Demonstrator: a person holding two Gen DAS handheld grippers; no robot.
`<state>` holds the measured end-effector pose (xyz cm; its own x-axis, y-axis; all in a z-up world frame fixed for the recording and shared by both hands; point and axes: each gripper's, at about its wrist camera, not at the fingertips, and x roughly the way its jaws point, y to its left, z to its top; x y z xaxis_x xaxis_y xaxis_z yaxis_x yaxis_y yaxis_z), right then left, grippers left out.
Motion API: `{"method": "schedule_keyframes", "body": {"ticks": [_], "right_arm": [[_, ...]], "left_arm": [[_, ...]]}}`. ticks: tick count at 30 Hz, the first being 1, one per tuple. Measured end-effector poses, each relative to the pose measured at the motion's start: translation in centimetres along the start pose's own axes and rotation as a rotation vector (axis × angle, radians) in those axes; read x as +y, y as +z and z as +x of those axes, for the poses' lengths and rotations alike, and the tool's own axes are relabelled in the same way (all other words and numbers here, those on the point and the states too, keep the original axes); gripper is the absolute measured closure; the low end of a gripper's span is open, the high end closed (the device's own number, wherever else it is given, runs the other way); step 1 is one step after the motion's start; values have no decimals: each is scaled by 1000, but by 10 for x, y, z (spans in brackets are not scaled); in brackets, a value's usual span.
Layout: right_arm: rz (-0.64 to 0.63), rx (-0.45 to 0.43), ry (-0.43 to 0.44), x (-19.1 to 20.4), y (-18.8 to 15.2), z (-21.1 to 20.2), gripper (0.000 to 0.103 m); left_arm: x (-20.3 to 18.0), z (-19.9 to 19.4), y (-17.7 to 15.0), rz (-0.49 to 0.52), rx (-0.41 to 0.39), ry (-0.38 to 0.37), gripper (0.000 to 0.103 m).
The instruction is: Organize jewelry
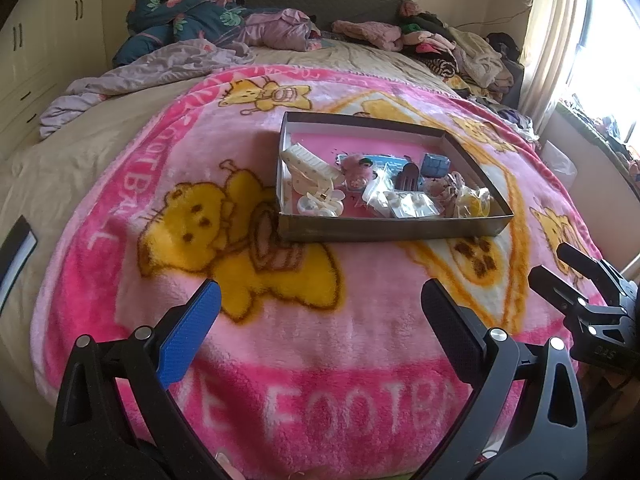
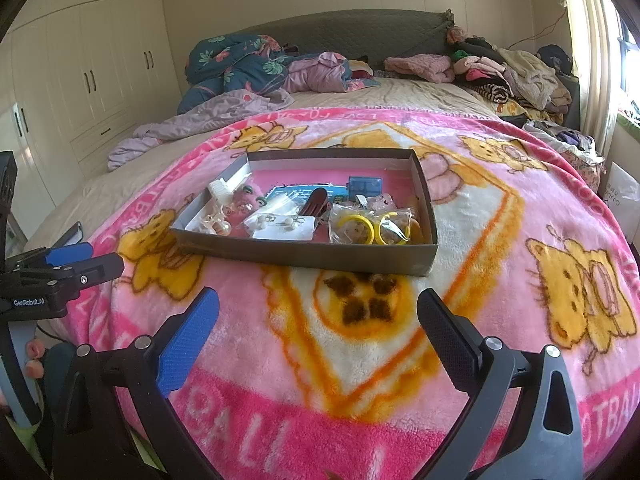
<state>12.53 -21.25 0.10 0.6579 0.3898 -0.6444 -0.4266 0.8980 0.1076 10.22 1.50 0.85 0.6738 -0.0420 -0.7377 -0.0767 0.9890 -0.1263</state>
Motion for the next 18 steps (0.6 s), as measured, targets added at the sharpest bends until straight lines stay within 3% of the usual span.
{"method": "schedule_keyframes", "body": {"ticks": [18], "right_arm": [[6,-2,-9,-1,-1,-3,6]], "left_arm": [[3,-1,4,-21,-22,-23,11]]}}
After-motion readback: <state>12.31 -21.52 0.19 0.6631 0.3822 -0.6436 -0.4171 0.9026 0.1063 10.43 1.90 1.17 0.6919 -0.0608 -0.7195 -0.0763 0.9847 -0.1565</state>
